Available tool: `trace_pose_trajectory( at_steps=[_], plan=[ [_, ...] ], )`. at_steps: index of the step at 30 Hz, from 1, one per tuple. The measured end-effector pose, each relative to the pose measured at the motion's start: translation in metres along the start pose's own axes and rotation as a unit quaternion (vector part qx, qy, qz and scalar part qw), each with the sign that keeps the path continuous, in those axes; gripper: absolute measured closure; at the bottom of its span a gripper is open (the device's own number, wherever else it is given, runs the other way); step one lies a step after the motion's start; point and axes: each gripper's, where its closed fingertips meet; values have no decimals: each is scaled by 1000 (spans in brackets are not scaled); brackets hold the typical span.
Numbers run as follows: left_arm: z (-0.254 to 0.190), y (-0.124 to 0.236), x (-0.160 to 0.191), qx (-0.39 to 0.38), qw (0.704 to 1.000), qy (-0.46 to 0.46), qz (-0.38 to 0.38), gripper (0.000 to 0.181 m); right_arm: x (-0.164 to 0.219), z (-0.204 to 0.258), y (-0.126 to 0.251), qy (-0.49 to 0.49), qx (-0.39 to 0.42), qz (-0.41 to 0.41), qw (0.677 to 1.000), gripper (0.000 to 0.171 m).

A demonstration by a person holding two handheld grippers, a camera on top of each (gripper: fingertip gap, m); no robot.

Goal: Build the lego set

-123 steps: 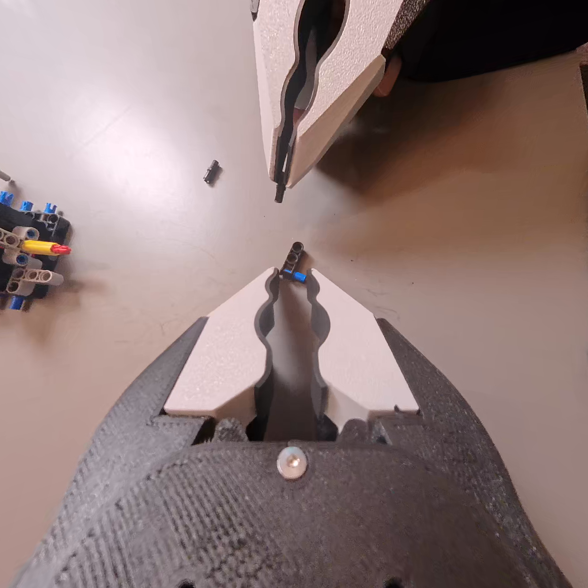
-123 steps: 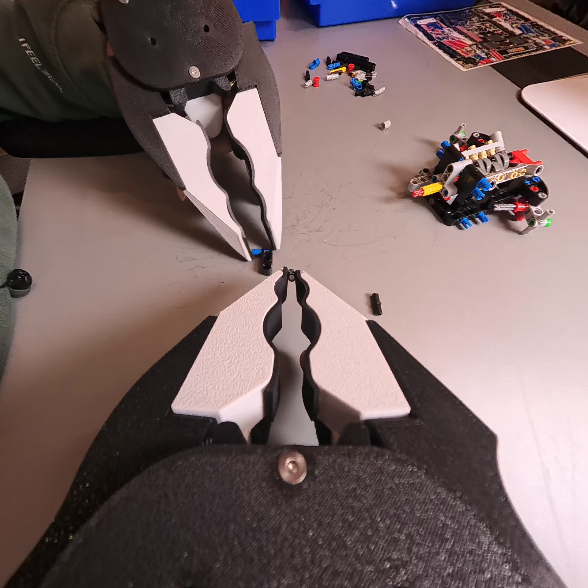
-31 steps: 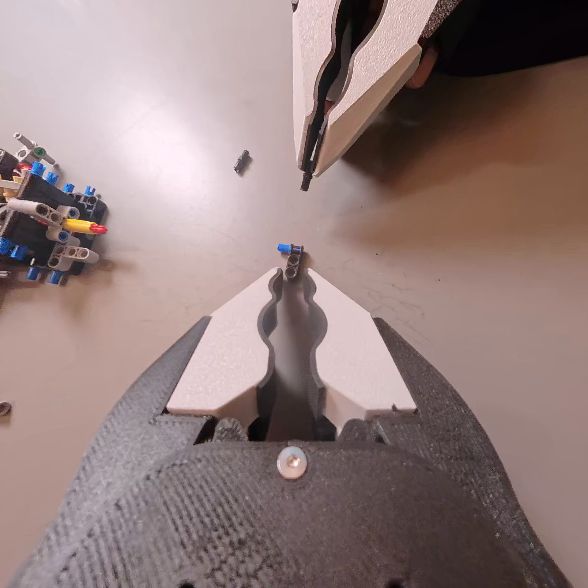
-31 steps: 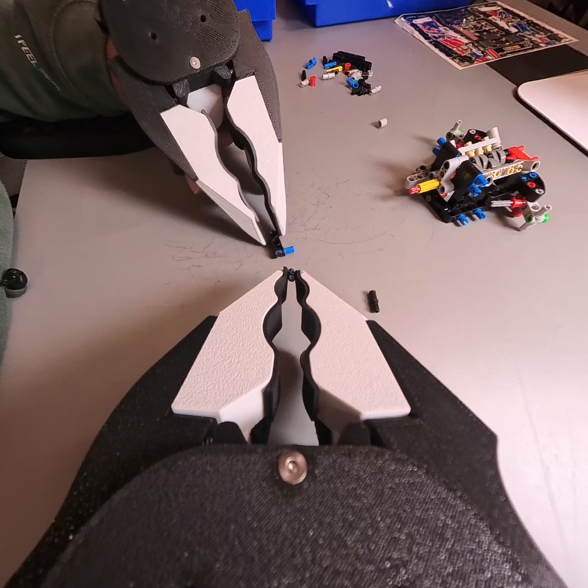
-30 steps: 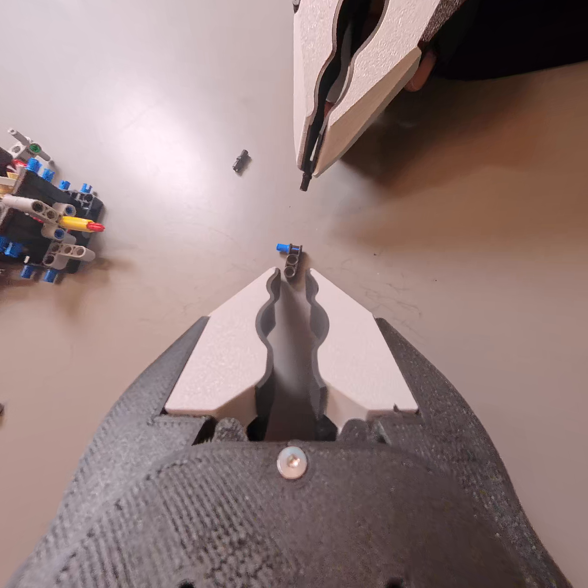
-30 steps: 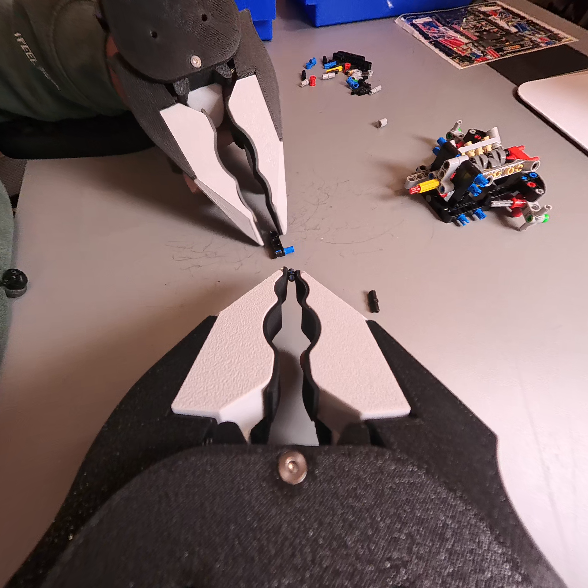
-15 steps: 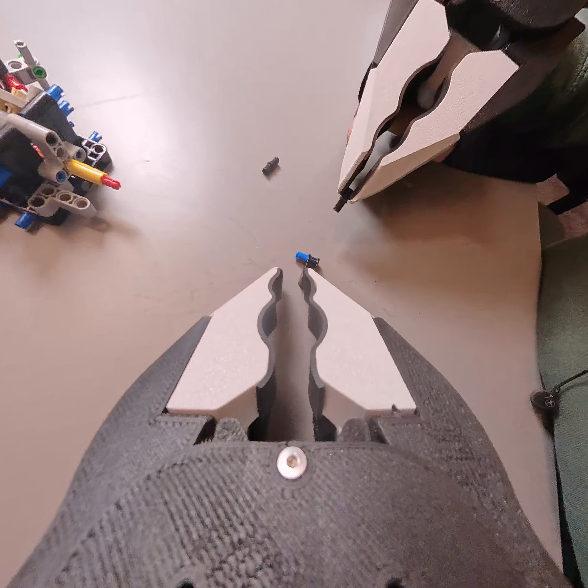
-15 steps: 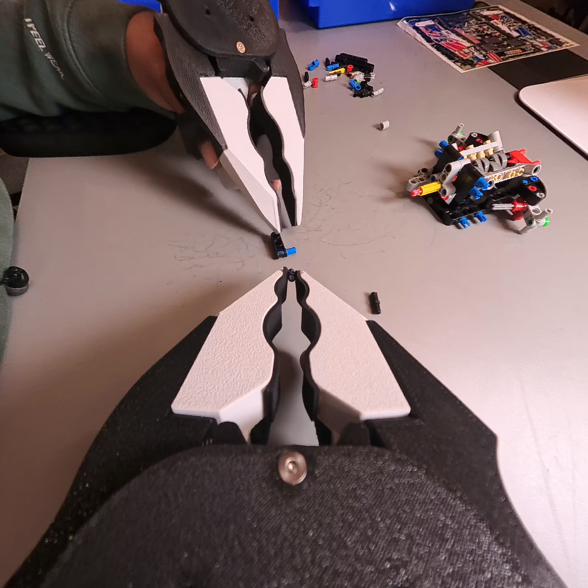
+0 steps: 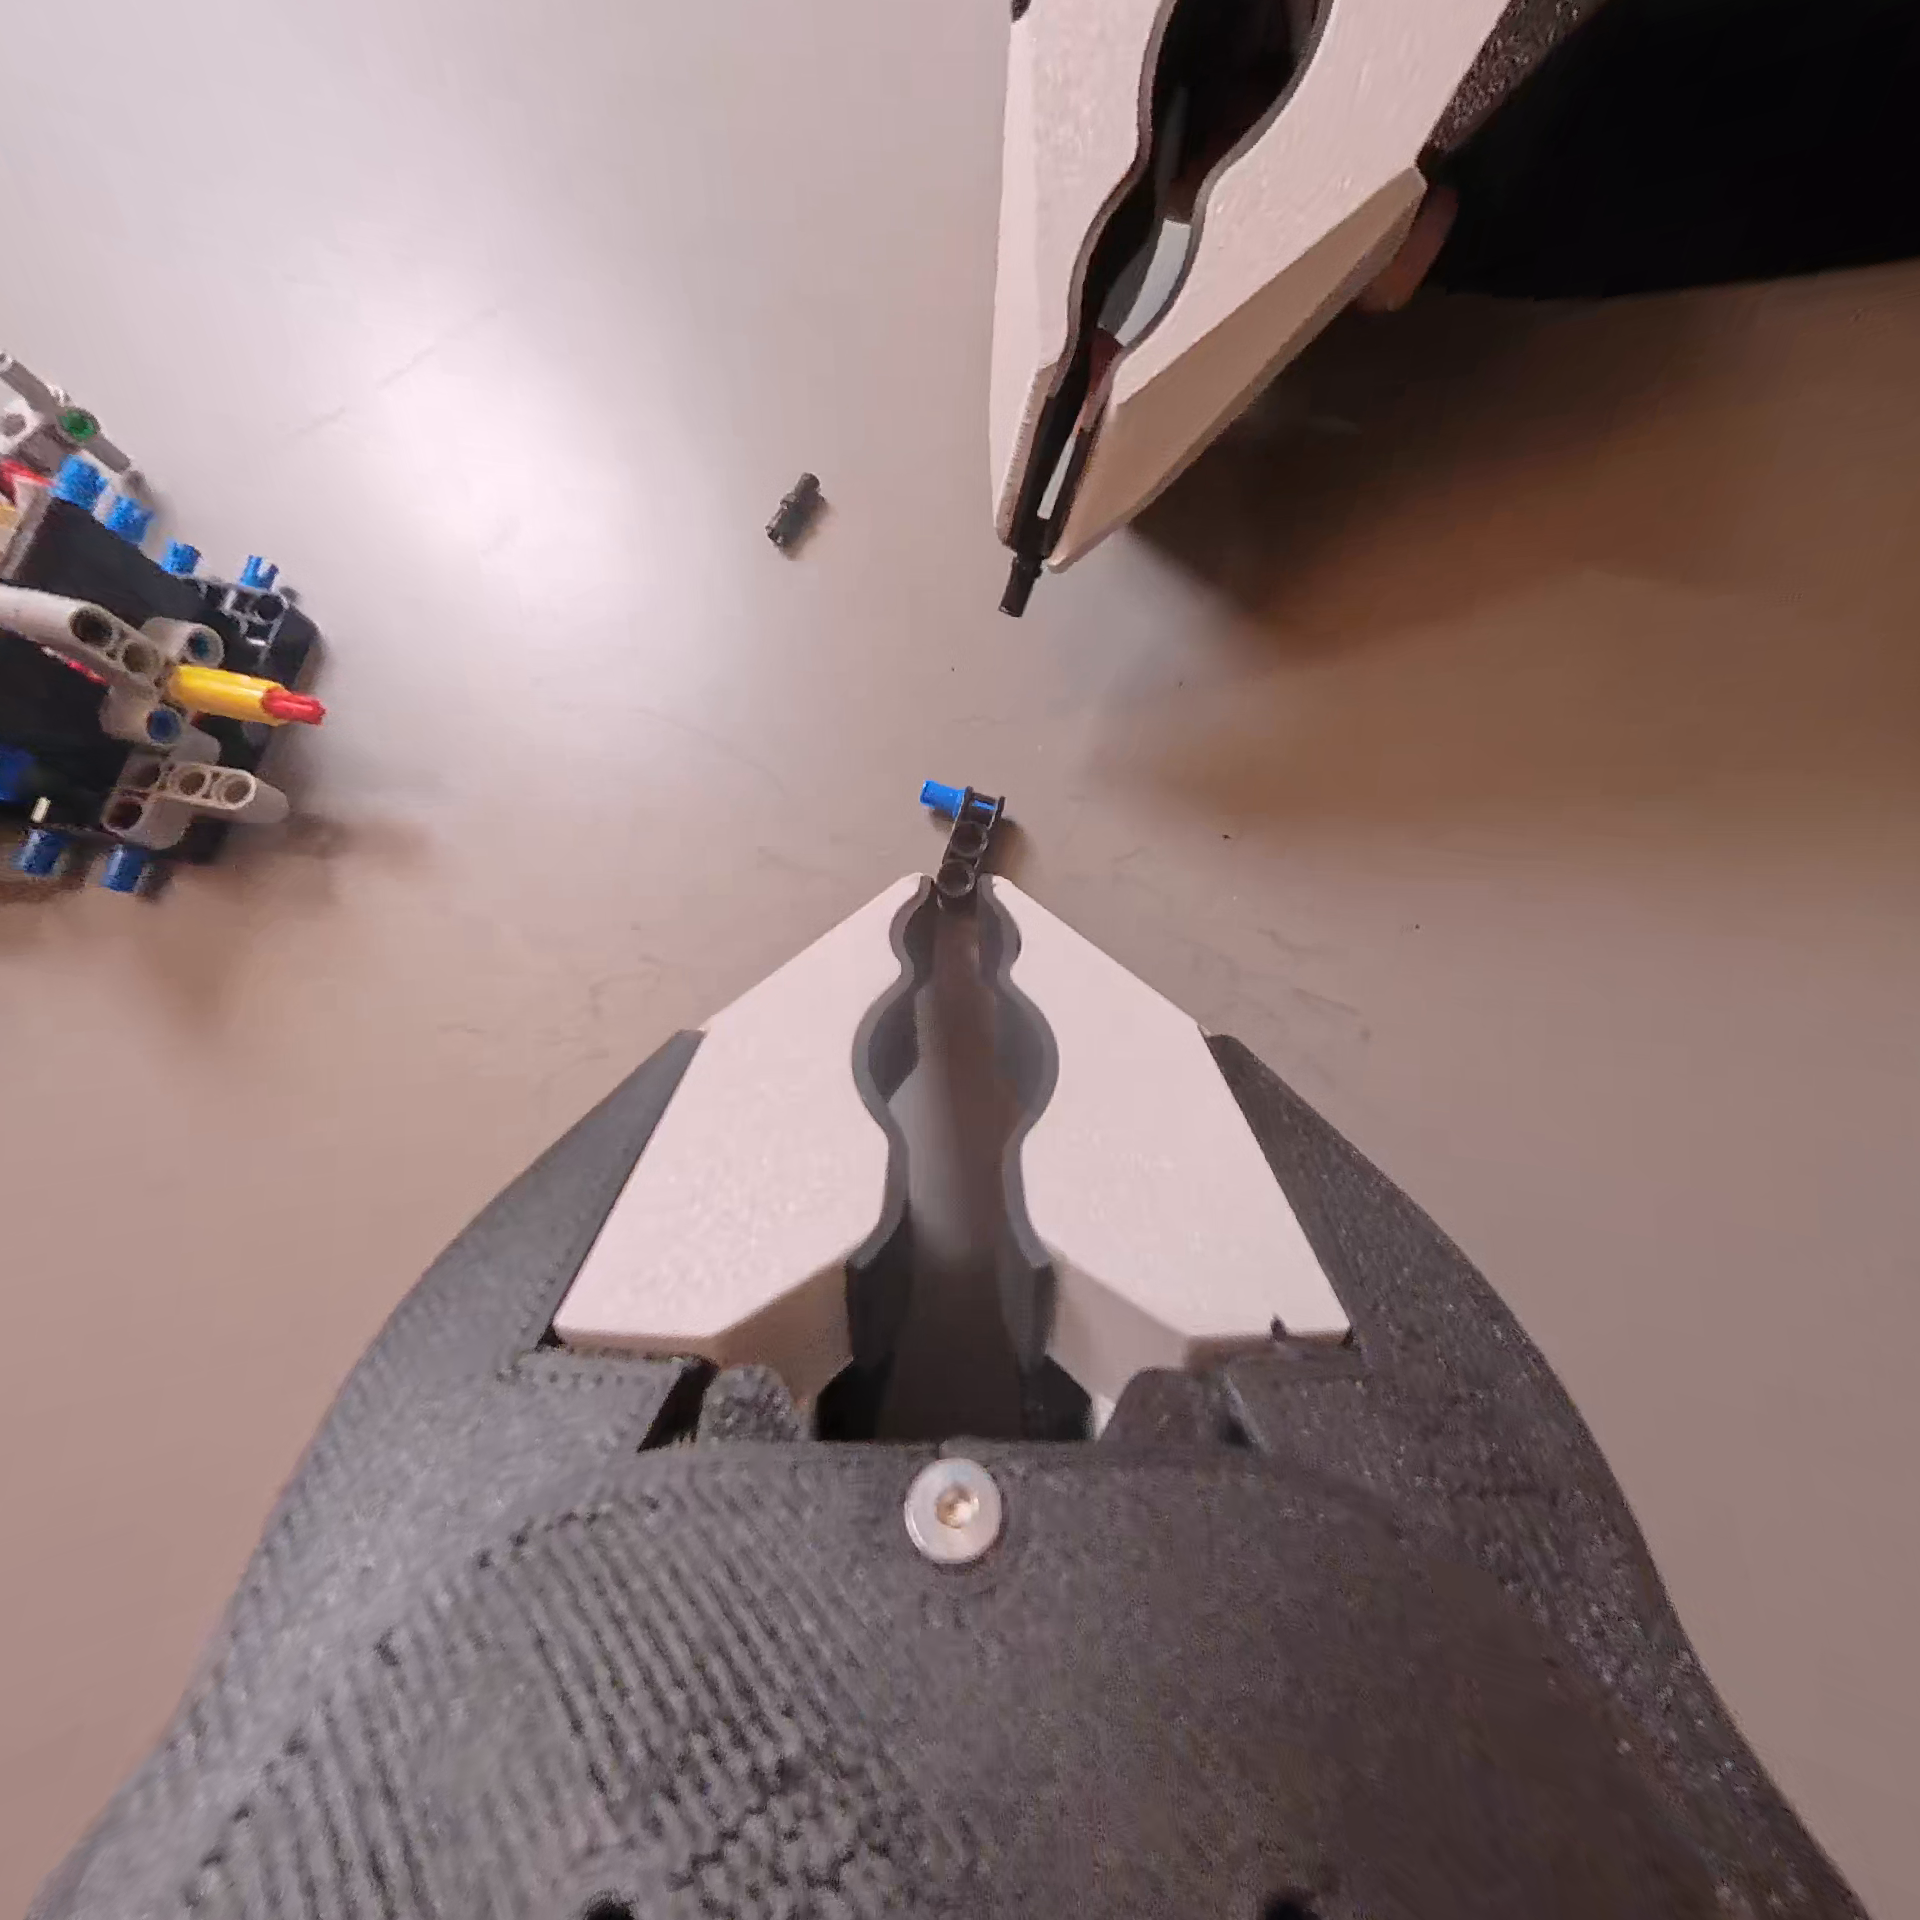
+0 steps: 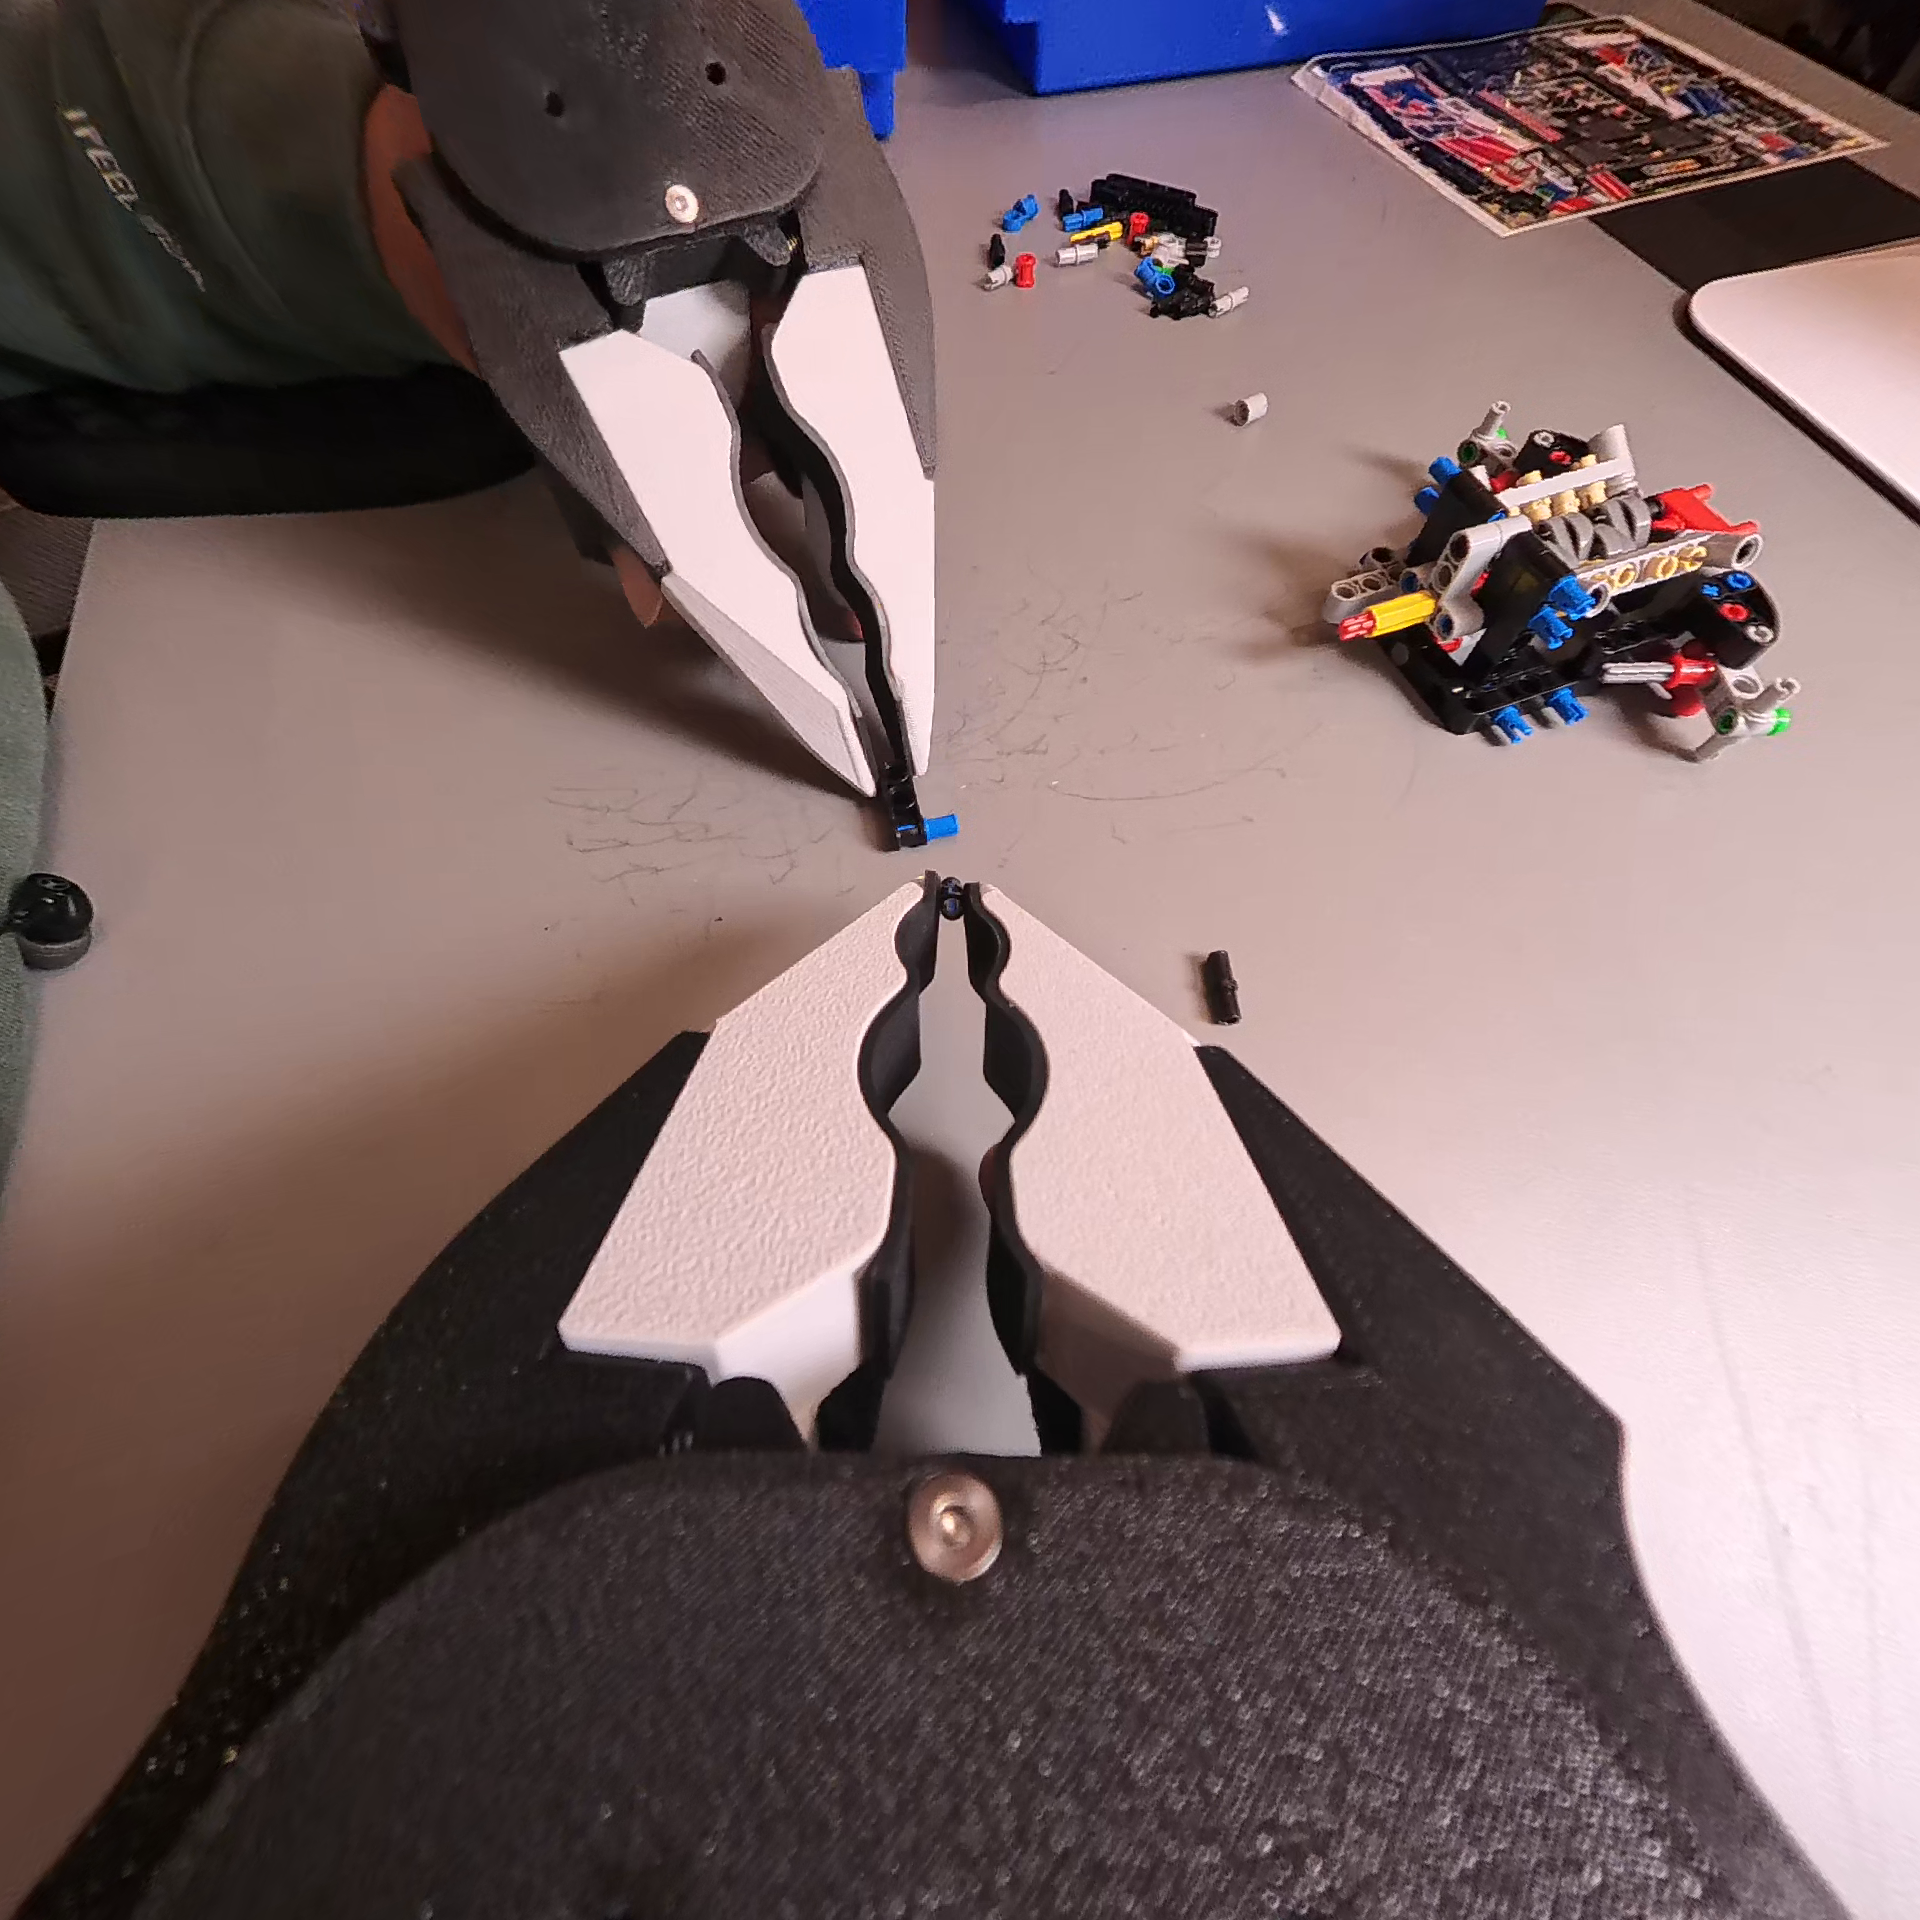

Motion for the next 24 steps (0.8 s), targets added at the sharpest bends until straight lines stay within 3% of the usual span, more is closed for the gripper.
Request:
trace_pose_trajectory(
  at_steps=[6, 24],
  plan=[
    [-2, 0, -4, -33, 998, -60, -1, 175, -1, 0, 1, 1, 1, -1, 1000, 168],
    [-2, -6, -7, -57, 993, -99, -10, 176, 0, 1, -2, 2, 1, 3, 1000, 168]
  ],
)
Point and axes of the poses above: each gripper's, where its closed fingertips meet, y back along the fingers, x out of its underside, z = x × y across the jaws, and after that the axes turned 3 degrees about y, right-handed
